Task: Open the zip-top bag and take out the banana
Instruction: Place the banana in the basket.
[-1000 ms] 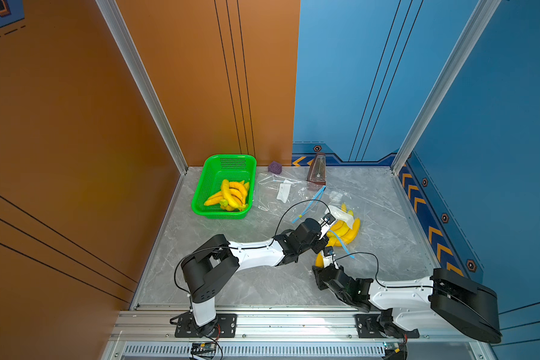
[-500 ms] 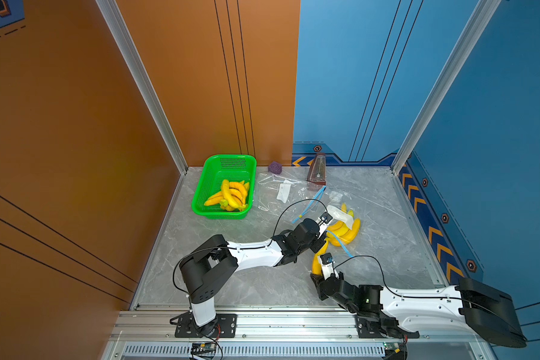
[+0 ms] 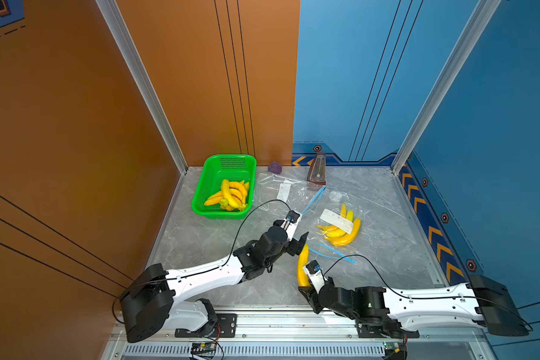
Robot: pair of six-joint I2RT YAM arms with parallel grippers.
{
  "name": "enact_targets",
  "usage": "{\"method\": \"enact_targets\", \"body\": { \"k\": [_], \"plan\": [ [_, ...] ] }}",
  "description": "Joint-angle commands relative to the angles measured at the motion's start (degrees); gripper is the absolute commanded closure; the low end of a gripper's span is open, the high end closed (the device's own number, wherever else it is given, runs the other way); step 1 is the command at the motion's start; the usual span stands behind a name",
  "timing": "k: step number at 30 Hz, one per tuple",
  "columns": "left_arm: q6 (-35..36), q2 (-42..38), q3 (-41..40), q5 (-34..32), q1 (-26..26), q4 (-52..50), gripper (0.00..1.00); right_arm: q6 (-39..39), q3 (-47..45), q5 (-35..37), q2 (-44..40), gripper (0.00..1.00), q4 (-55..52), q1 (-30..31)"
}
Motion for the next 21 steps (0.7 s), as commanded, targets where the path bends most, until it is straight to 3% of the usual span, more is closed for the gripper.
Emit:
{"method": "enact_targets", "body": {
  "k": [1,7,9,21],
  "plan": [
    [-4.6,-8.6,-1.0,-6.6,4.6,-11.9,0.18,-5.5,4.3,-2.8,2.0,0.74,-1.2,-1.8],
    [-8.9,-27.3,-1.8,-12.4,14.5,-28.8,0.15,-14.5,12.6,-13.4,8.1,0.75,2.4,-14.9],
    [-9.7,-31.5,-1.9,-12.0,17.4,-31.9,0.07,-17.8,18.4,-17.2,13.1,0.75,2.4,-18.7],
    [-15.3,-40.1,-6.0,-10.5,24.3,-37.6,0.05,-28.8,62.6,-33.8,48.8,0.75,-7.2,-28.8]
  ]
}}
